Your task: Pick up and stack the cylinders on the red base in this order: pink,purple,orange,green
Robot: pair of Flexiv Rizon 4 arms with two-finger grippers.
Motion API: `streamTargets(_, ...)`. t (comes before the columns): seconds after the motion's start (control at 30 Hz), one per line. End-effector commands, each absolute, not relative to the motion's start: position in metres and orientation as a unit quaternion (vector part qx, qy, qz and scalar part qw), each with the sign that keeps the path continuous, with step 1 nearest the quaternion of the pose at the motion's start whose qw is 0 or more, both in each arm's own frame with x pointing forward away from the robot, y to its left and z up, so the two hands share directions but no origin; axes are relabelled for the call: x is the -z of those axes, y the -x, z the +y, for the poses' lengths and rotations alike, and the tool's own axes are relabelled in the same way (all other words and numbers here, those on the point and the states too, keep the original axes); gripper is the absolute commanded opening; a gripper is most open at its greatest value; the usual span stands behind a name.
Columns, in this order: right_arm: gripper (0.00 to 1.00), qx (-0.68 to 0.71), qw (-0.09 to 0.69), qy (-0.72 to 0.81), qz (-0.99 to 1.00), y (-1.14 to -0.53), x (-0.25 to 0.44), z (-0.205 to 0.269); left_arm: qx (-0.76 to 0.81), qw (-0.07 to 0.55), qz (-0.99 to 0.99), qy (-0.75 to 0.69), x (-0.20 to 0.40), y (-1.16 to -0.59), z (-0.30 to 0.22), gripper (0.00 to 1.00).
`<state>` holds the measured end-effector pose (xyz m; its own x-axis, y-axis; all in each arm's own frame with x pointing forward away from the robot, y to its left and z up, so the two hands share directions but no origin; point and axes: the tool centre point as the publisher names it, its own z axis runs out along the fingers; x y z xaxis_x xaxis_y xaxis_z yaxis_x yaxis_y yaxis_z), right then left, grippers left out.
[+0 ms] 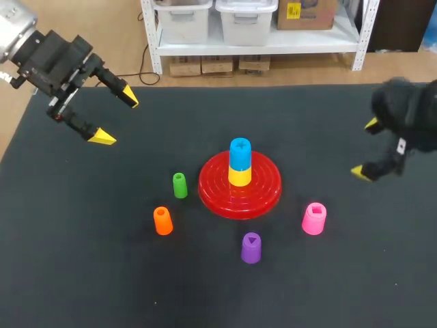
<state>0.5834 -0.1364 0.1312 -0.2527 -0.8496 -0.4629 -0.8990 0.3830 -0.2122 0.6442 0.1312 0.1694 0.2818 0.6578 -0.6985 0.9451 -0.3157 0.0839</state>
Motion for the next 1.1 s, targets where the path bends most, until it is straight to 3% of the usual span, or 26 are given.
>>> streamTargets(0.03,1.00,-0.061,0.153,0.663,0.730,-0.564,-0.142,-0.144,0.283,0.254,0.528,-0.760,-0.169,-0.643,0.131,1.00)
streamTargets(0.33,1.00,-0.093,0.098,0.692,0.709,-0.536,-0.134,-0.118,0.283,0.254,0.528,-0.760,-0.169,-0.643,0.131,1.00)
streamTargets(0.6,1.00,-0.109,0.100,0.653,0.743,-0.538,-0.103,-0.086,0.283,0.254,0.528,-0.760,-0.169,-0.643,0.131,1.00)
streamTargets(1.1,1.00,-0.032,0.077,0.654,0.751,-0.531,-0.062,-0.065,0.283,0.254,0.528,-0.760,-0.169,-0.643,0.131,1.00)
